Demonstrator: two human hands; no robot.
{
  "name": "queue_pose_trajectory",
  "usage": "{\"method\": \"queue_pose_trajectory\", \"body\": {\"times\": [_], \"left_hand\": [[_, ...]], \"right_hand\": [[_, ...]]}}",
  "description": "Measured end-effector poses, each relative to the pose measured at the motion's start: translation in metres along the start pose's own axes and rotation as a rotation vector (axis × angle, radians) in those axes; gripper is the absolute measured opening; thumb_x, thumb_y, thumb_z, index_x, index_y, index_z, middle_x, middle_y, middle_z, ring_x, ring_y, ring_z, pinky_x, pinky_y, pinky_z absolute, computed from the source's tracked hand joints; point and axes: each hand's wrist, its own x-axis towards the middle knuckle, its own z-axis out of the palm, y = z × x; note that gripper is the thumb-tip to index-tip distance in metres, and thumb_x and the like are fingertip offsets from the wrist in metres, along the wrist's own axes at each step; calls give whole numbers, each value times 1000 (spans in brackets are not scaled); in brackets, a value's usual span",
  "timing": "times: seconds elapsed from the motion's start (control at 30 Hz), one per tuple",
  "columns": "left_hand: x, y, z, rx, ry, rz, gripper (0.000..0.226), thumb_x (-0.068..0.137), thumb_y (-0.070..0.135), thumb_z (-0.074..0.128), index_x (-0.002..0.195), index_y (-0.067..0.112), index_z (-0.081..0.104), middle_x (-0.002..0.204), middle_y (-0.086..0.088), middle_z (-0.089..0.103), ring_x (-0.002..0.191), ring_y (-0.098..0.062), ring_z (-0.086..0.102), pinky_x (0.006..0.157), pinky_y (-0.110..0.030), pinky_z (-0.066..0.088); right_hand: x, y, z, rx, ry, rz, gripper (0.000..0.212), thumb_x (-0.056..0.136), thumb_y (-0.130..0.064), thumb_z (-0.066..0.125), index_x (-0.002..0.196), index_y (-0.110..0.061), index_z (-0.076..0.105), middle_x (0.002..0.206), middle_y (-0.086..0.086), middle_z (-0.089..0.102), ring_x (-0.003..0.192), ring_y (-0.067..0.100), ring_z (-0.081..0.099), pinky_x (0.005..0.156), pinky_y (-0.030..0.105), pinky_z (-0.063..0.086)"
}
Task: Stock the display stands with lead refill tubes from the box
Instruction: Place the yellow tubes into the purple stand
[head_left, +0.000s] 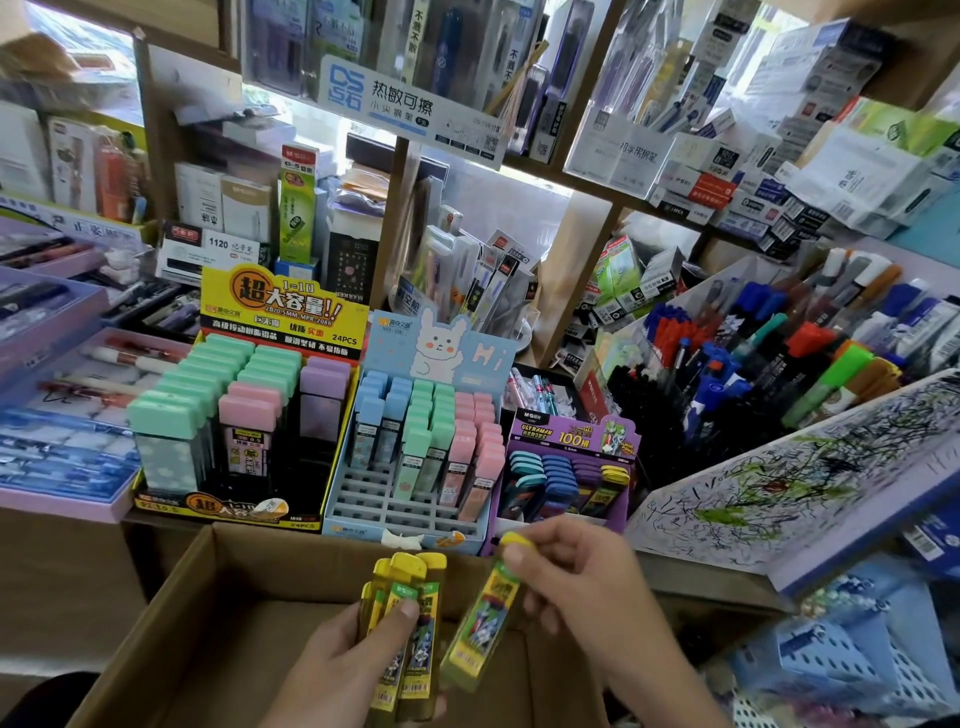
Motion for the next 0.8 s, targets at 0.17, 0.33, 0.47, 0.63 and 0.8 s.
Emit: {"method": "queue_pose_trajectory", "body": {"times": [0.17, 0.33, 0.47, 0.63, 0.8], "left_hand": [[14, 4, 1, -27, 17, -49, 30, 93, 21, 65, 107, -5, 69, 92, -32, 73, 80, -46, 74, 59, -42, 60], [14, 7, 2, -19, -5, -84, 29, 92, 20, 66, 109, -4, 68, 92, -31, 74, 79, -45, 74, 58, -41, 60], [15, 7, 2, -23, -6, -102, 30, 91, 18, 66, 112, -4, 66, 93, -32, 74, 80, -46, 74, 57, -41, 60], [16, 6, -1, -31, -7, -103, 31, 91, 18, 67, 113, -4, 66, 94, -32, 74, 82, -46, 74, 60, -43, 60], [17, 6, -2, -32, 0, -101, 30, 91, 17, 67, 113, -4, 66, 94, -32, 73, 82, -47, 74, 59, -43, 61]], "right_hand": [[7, -13, -50, -116, 174, -190, 6, 83, -15, 79, 84, -20, 77, 74, 10, 75, 57, 21, 68, 48, 25, 55], [15, -20, -92, -282, 325, -339, 16, 88, -2, 76, 88, -18, 74, 74, 4, 74, 58, 19, 70, 53, 24, 58], [29, -19, -110, -363, 384, -395, 22, 91, 1, 72, 91, -21, 73, 77, -4, 74, 65, 13, 73, 61, 21, 61], [44, -14, -116, -426, 418, -430, 26, 92, -1, 73, 94, -27, 73, 80, -11, 75, 71, 9, 74, 67, 22, 62], [56, -3, -112, -497, 431, -481, 30, 89, -3, 77, 96, -31, 71, 83, -7, 74, 69, 5, 74, 65, 21, 62]]}}
